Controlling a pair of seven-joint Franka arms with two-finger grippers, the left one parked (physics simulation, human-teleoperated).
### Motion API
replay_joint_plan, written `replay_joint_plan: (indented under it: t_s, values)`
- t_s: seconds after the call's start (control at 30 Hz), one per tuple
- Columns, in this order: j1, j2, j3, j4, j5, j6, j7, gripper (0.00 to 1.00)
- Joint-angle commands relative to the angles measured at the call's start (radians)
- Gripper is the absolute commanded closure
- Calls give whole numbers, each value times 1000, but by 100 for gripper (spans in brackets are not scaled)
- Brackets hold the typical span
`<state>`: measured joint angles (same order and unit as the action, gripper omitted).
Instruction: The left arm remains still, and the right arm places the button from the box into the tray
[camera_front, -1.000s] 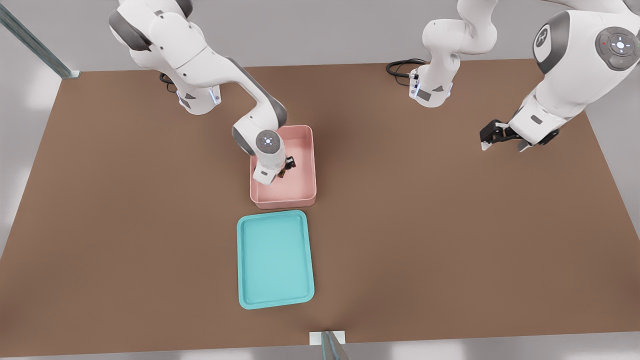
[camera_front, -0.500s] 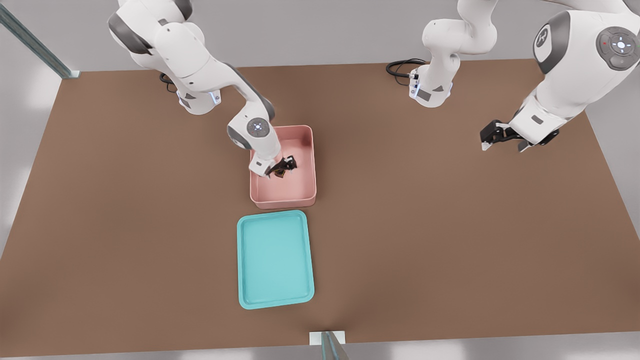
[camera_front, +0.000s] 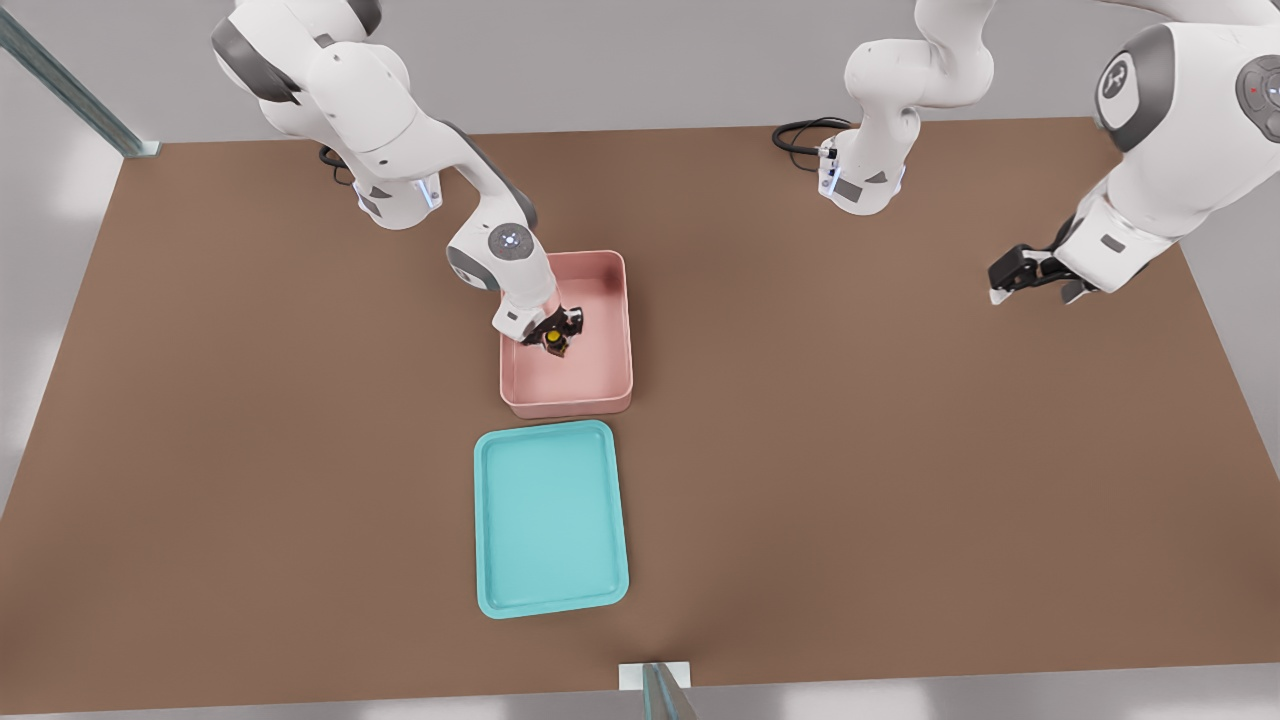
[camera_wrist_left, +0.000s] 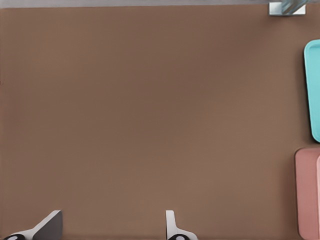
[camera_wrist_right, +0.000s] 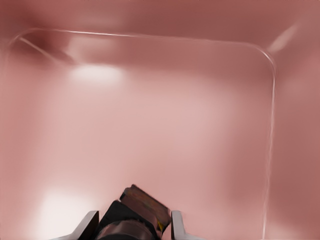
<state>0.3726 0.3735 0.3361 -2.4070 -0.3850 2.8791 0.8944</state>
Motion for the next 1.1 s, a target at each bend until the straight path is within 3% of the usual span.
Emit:
replay_joint_plan:
  t_s: [0.0,0.2,0.3,0.47,0.6,0.67,0.7,0.73,0.8,0.83,0.87,0.9,0.93,1.07]
  values:
    - [0,1,1,6,-3,6,127,45]
    - [-3,5,3,138,8,-47,149,45]
    - [-3,19,0,299,8,-123,138,45]
    - [-53,45,-81,505,12,-169,-40,45]
    - [-55,377,-132,902,23,-215,-230,44]
    - [-89,493,-132,1005,24,-207,-310,44]
    - [-89,496,-134,1005,24,-207,-313,27]
    - [-98,496,-132,1005,24,-207,-313,0]
    - [-103,489,-129,1026,44,-244,-313,0]
    - [-103,487,-112,1086,67,-342,-313,0]
    - [-104,432,-51,1241,161,-673,-412,0]
    - [-101,292,-46,1309,218,-957,-532,0]
    - [-101,200,-46,1300,244,-1093,-535,0]
    - [-222,39,-57,1292,248,-1408,-703,0]
